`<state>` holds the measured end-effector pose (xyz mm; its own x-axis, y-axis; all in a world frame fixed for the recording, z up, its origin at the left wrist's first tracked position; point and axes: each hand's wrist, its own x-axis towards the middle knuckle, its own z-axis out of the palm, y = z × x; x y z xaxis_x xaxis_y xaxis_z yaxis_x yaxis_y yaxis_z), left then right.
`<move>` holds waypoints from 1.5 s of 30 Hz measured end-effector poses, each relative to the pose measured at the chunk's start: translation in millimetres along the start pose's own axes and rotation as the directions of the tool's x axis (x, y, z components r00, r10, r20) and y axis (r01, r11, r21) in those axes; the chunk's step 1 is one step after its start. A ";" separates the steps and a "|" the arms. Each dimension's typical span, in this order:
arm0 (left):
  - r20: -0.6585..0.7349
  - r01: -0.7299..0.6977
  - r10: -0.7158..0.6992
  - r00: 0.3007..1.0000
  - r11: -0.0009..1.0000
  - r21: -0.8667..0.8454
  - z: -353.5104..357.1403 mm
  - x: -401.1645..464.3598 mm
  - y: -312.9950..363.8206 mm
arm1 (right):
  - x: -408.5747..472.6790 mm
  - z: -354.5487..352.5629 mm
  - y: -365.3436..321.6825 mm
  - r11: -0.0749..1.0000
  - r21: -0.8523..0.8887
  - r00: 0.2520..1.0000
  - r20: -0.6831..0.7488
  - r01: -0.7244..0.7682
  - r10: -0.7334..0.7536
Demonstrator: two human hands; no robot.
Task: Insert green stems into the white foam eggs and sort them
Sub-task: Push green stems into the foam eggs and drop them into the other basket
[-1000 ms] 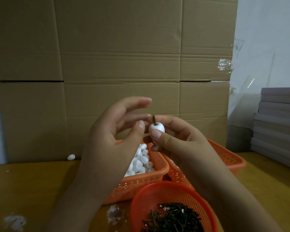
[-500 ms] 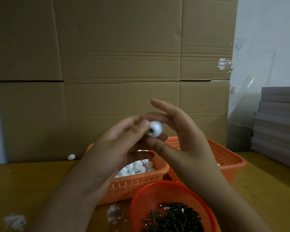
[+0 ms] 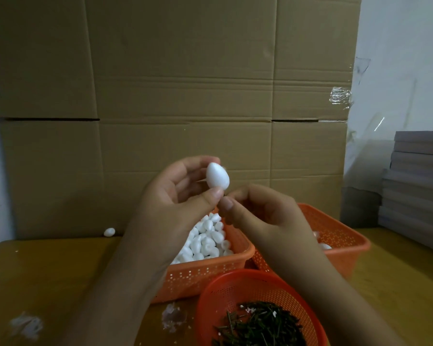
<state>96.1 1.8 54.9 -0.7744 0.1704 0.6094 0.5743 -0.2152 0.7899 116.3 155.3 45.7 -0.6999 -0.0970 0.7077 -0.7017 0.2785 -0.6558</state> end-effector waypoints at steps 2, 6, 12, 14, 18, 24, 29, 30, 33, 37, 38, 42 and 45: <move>0.004 -0.014 0.014 1.000 1.000 0.022 0.5 0.4 -1.8 | 0.4 0.0 1.5 1.000 -0.001 1.000 -0.002 0.006 -0.006; 0.009 -0.064 0.063 0.998 0.994 0.091 1.7 -0.1 -3.1 | 2.0 -2.7 6.5 0.999 -0.039 0.997 -0.077 -0.020 0.016; -0.018 -0.091 0.095 0.995 0.984 0.155 7.4 -1.3 -1.8 | 2.3 -2.0 8.6 0.997 -0.080 0.997 -0.071 0.005 -0.011; -0.035 -0.101 0.109 0.993 0.981 0.167 8.9 -2.0 -1.0 | 1.6 -1.0 8.0 0.995 -0.092 0.996 -0.080 0.027 -0.035; -0.051 -0.125 0.135 0.990 0.978 0.170 11.0 -3.2 -0.2 | 0.4 1.6 9.0 0.974 -0.203 0.986 -0.107 0.101 -0.125; -0.056 -0.142 0.152 0.987 0.979 0.144 14.2 -5.0 1.0 | 0.1 1.1 7.7 0.975 -0.173 0.982 -0.104 0.138 -0.158; -0.063 -0.118 0.131 0.989 0.976 0.182 12.4 -3.8 -2.3 | 0.4 3.5 10.3 0.998 -0.050 0.998 -0.048 0.032 -0.034; -0.065 -0.103 0.120 0.991 0.969 0.226 10.9 -3.2 -3.6 | 1.1 4.2 11.9 1.000 -0.026 1.000 -0.023 -0.013 0.012; -0.051 -0.017 0.040 0.998 0.922 0.386 0.5 0.0 -7.4 | 5.3 -2.6 20.6 0.987 0.006 0.987 -0.011 -0.162 0.162; -0.090 0.061 -0.012 0.996 0.823 0.564 -17.5 6.6 -6.3 | 13.7 -31.8 42.7 0.889 -0.303 0.935 -0.028 -0.344 0.353; -0.120 0.063 0.007 0.993 0.818 0.572 -21.3 8.0 -4.8 | 15.5 -39.9 50.4 0.844 -0.399 0.932 -0.093 -0.358 0.352; -0.188 0.079 0.041 0.981 0.806 0.586 -33.4 9.4 -0.9 | 16.5 -70.3 75.0 0.547 -0.715 0.898 -0.296 -0.435 0.327; -0.219 0.080 0.062 0.974 0.809 0.582 -39.0 9.0 1.8 | 15.9 -81.6 89.5 0.399 -0.771 0.839 -0.307 -0.496 0.450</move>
<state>79.8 -34.5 59.1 -0.7768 -0.0581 0.6271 0.5578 0.3988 0.7279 53.3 256.6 19.7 -0.8618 0.3373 0.3789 0.1704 0.8960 -0.4100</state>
